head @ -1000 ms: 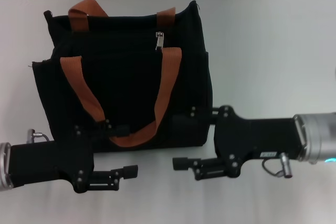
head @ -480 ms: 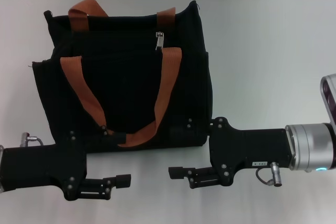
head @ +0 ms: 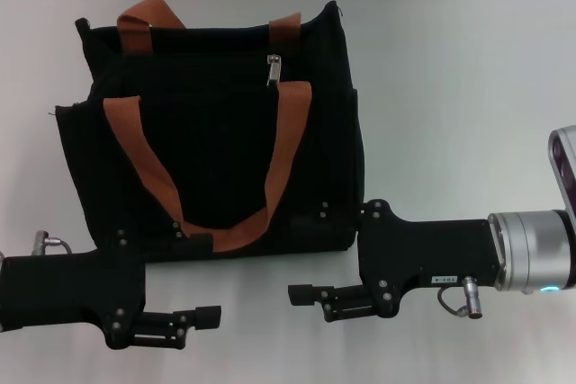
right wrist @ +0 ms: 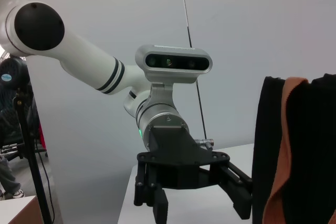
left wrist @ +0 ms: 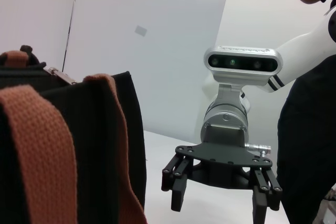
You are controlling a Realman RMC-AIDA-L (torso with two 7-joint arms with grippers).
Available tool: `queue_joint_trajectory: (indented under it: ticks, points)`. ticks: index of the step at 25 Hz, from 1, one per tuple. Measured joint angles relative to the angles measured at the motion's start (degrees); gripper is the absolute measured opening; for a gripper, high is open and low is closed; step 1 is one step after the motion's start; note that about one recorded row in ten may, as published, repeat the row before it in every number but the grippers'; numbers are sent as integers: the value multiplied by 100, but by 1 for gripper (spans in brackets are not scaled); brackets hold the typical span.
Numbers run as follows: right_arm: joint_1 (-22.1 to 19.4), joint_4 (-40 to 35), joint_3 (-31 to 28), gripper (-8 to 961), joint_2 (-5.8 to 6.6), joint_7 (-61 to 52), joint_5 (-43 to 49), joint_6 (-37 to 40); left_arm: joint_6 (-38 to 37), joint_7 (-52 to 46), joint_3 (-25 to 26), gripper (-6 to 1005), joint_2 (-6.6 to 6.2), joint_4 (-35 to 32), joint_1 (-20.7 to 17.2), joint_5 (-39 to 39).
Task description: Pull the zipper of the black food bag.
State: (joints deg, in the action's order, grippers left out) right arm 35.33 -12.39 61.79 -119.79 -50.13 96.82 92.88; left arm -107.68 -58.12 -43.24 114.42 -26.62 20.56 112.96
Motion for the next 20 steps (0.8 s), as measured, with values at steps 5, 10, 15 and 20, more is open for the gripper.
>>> queue_joint_trajectory:
  ticks: [5, 10, 15, 20]
  points:
    - [0, 0, 0, 763, 0, 20, -4, -4, 6, 0, 0, 836, 1, -1, 1, 0]
    - [0, 0, -1, 762, -1, 57, -6, -7, -1, 1, 0, 836, 1, -1, 1, 0]
    - [0, 3, -1, 762, -4, 57, -6, -41, -6, 2, 0, 836, 3, -1, 12, -1]
    - [0, 9, -1, 762, -8, 62, -6, -63, -7, 3, 0, 836, 10, -1, 36, 0]
